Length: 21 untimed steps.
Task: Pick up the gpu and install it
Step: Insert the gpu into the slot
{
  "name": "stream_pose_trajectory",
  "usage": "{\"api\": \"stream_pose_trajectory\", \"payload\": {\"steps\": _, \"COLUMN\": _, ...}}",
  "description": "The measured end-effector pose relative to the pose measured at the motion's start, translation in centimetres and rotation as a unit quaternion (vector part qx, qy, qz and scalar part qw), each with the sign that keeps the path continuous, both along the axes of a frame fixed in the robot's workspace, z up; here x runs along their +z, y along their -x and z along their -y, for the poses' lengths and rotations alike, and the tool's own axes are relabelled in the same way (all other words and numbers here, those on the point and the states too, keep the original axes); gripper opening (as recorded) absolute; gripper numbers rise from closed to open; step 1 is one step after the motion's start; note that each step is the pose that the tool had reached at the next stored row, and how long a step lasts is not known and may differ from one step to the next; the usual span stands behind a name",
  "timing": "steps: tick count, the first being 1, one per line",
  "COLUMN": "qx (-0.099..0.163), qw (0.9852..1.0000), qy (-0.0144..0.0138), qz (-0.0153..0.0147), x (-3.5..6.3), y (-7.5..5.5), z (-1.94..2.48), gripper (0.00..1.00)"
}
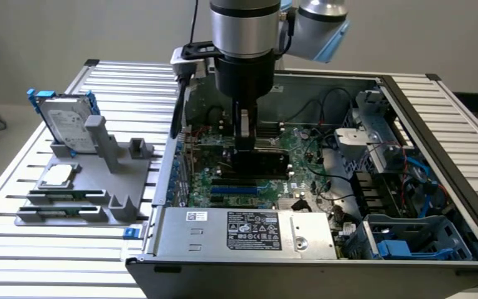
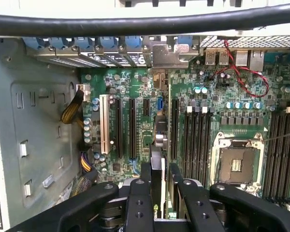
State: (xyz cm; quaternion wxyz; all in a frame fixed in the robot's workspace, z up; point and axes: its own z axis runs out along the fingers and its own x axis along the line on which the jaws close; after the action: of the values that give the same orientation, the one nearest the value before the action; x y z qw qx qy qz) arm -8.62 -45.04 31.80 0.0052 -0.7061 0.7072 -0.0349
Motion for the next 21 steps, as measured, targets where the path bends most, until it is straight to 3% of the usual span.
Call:
{"api": "stream_pose_trajectory", "payload": {"steps": 6, "qx": -0.013, "qw": 0.9999, "qy": -0.0008, "qz": -0.0009, "x": -0.47, "y": 0.0, "z": 0.24, "gripper": 0.26}}
{"api": "stream_pose_trajectory", "payload": {"steps": 16, "qx": -0.016, "qw": 0.9999, "qy": -0.0009, "qz": -0.0012, "x": -1.25, "y": 0.1, "z": 0.46, "gripper": 0.26}}
{"api": "stream_pose_trajectory", "payload": {"steps": 21, "qx": -0.016, "qw": 0.9999, "qy": -0.001, "qz": -0.0026, "x": -1.78, "y": 0.1, "z": 0.52, "gripper": 0.26}}
